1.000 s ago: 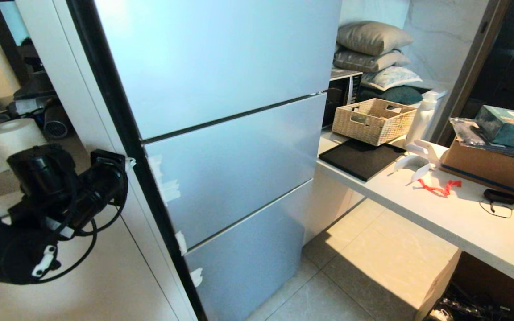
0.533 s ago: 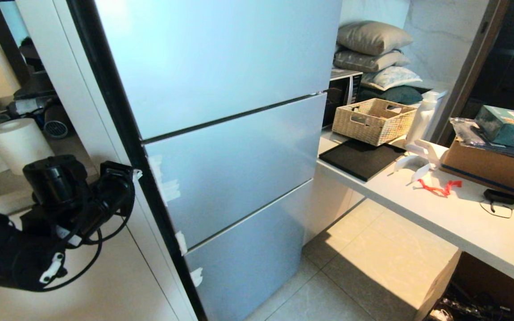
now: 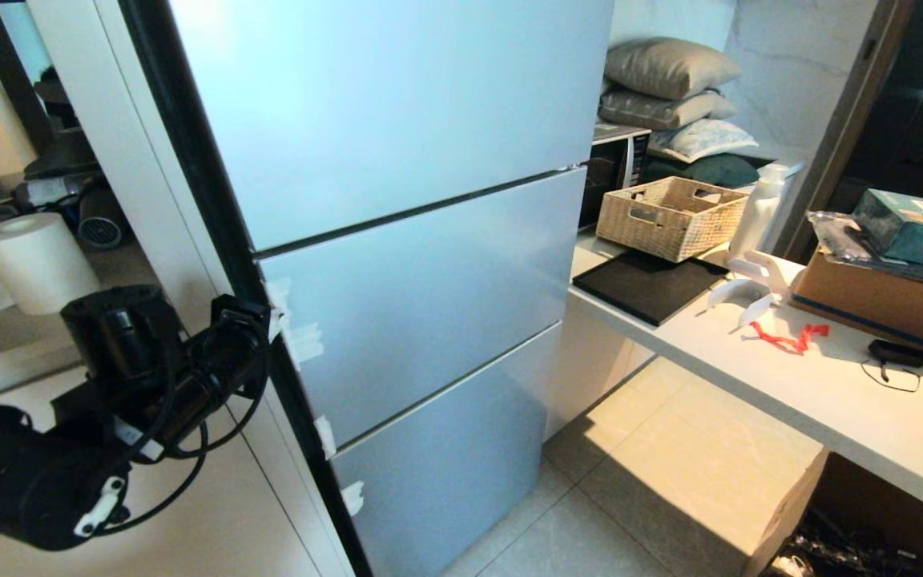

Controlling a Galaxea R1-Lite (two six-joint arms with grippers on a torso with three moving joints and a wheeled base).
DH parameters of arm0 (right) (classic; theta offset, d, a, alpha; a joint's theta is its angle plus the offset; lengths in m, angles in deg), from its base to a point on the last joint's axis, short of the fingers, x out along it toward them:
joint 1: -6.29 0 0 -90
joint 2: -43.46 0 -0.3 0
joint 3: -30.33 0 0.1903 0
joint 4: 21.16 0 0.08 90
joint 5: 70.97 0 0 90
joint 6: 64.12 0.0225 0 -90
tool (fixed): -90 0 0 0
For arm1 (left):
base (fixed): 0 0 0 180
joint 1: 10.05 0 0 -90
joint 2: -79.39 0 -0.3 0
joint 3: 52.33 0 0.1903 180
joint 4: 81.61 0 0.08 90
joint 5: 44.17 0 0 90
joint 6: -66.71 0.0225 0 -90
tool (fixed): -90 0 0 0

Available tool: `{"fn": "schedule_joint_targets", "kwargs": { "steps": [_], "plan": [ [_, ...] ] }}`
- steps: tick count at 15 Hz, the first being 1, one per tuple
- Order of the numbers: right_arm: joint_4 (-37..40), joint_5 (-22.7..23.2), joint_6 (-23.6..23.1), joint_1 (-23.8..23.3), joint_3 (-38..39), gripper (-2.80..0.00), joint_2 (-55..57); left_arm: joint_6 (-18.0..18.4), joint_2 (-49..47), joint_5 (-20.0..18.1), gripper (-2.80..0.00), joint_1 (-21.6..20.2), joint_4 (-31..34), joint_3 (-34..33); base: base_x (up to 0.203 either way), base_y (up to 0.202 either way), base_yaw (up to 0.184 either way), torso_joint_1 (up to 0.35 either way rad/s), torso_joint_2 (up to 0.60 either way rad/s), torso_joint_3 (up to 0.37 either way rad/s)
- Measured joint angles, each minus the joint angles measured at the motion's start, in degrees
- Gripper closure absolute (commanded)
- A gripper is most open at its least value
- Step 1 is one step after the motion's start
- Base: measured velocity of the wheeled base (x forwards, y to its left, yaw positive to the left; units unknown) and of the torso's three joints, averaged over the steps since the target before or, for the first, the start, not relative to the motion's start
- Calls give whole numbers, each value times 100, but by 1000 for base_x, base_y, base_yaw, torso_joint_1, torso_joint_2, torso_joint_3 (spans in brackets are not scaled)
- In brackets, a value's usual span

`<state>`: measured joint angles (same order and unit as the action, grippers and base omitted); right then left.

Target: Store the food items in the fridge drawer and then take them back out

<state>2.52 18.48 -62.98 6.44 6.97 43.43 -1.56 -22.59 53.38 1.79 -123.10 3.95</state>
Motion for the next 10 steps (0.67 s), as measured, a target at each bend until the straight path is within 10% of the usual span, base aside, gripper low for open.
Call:
{"fn": "schedule_joint_targets", "kwargs": {
  "steps": [10],
  "plan": [
    [2, 2, -2, 0, 0, 0, 0, 86, 349, 193, 0, -67, 0, -219, 0, 0, 0, 0, 0, 0]
  ]
}}
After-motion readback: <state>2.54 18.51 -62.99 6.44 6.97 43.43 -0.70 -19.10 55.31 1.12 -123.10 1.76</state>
